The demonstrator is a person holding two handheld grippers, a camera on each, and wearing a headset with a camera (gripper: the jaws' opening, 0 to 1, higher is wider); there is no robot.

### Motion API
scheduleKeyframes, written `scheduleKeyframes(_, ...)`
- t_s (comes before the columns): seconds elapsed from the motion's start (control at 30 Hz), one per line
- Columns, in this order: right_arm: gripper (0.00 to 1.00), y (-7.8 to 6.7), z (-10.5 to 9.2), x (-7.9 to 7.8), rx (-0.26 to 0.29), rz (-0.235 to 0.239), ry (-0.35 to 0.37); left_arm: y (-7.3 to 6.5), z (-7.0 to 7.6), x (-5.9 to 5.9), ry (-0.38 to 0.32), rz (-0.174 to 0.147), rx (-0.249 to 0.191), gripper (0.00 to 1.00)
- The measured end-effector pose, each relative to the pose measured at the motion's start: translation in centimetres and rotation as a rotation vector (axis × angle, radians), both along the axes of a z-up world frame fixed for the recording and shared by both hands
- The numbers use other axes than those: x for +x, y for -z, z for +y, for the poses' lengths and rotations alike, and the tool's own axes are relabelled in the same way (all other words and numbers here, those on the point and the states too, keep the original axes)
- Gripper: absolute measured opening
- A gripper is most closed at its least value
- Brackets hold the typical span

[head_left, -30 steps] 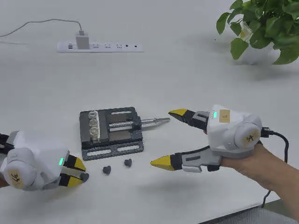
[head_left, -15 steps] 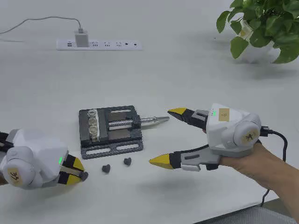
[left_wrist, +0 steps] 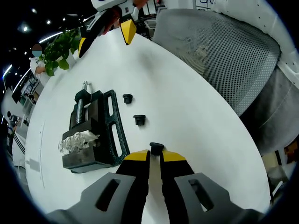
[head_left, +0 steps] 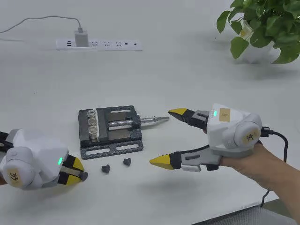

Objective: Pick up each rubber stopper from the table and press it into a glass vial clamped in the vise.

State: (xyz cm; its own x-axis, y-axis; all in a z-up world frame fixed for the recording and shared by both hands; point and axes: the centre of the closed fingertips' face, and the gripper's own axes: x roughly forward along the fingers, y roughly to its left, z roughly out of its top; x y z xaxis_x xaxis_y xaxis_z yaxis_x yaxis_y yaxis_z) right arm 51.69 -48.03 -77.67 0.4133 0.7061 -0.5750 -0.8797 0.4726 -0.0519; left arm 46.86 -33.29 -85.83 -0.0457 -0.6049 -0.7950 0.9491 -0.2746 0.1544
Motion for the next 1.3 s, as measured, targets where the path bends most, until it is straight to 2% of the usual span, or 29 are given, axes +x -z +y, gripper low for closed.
scheduleKeyframes(0.43, 0.78, 0.1, 0.1, 0.0, 0.002, 0.006, 0.001, 0.1, -0.1, 0.0, 0.009, -0.005, 0.003, 0.04)
scheduleKeyframes(0.6, 0.78, 0.1, 0.2, 0.0, 0.005, 0.006, 0.0, 0.2, -0.1, 0.1, -0.052, 0.027, -0.015, 0.04)
scheduleKeyframes(0.67, 0.78, 0.1, 0.3, -0.1, 0.005, 0.007, -0.001, 0.1, -0.3, 0.0, -0.103, 0.067, -0.049, 0.04)
scheduleKeyframes(0.8, 0.78, 0.1, 0.4, -0.2, 0.008, 0.01, -0.003, -0.5, -0.6, 0.3, -0.205, 0.113, -0.104, 0.04)
scheduleKeyframes(1.0, 0.77, -0.2, 0.9, -0.1, 0.013, 0.01, -0.015, -2.2, -1.2, 0.3, -0.357, 0.188, -0.206, 0.04)
scheduleKeyframes(1.23, 0.76, -1.8, 2.1, 0.2, 0.038, -0.005, -0.046, -5.3, -2.4, 0.4, -0.507, 0.252, -0.367, 0.04)
scheduleKeyframes(1.3, 0.75, -2.4, 2.5, 0.3, 0.047, -0.012, -0.055, -6.0, -2.6, 0.4, -0.534, 0.257, -0.396, 0.04)
